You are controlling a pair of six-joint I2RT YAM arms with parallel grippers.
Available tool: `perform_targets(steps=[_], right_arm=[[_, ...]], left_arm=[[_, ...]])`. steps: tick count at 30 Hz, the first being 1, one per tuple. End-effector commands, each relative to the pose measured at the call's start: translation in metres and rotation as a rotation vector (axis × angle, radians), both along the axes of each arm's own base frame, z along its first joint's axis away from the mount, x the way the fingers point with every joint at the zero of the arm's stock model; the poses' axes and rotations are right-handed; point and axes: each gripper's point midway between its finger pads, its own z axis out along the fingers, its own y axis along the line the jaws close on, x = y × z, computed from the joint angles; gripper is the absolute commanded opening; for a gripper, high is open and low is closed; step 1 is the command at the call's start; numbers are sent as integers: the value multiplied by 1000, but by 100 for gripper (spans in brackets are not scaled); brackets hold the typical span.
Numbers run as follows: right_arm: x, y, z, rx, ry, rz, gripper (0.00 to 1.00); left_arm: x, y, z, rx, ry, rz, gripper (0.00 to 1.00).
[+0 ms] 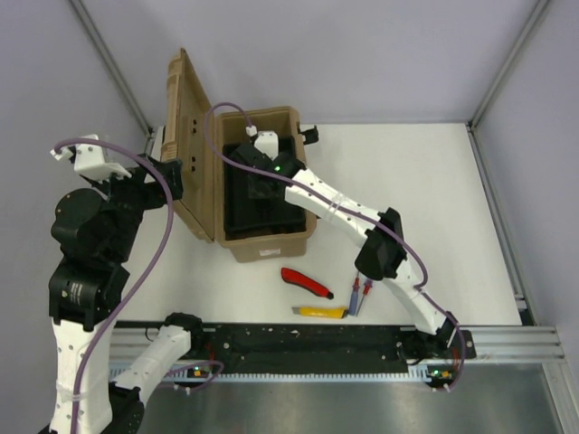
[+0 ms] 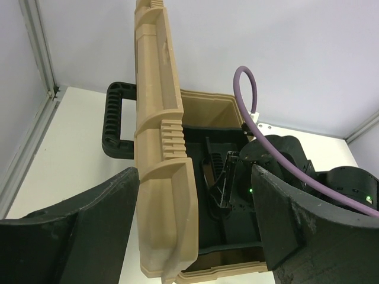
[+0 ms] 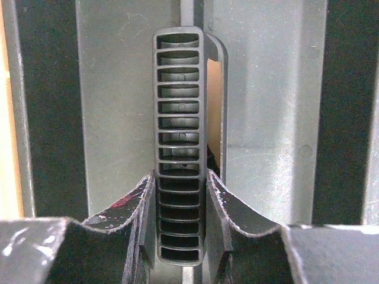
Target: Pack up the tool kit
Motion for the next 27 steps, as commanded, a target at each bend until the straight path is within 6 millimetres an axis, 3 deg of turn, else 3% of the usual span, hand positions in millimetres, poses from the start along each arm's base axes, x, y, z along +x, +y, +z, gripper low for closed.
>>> perform_targets(steps=[1, 5, 15, 21, 27], right_arm=[[-10, 22, 34, 204, 29, 0, 0], [-15, 17, 30, 213, 71, 3, 0], [-13, 12, 47, 277, 97, 9, 0], [-11, 9, 71, 326, 75, 18, 0], [-10, 7, 82, 338, 57, 32, 0]], left_arm=[[-2, 2, 8, 6, -38, 9, 80], [-1, 3, 6, 8, -32, 13, 80], [-1, 4, 7, 13, -34, 21, 80], [-1, 5, 7, 14, -36, 26, 80], [0, 5, 7, 14, -36, 26, 80]])
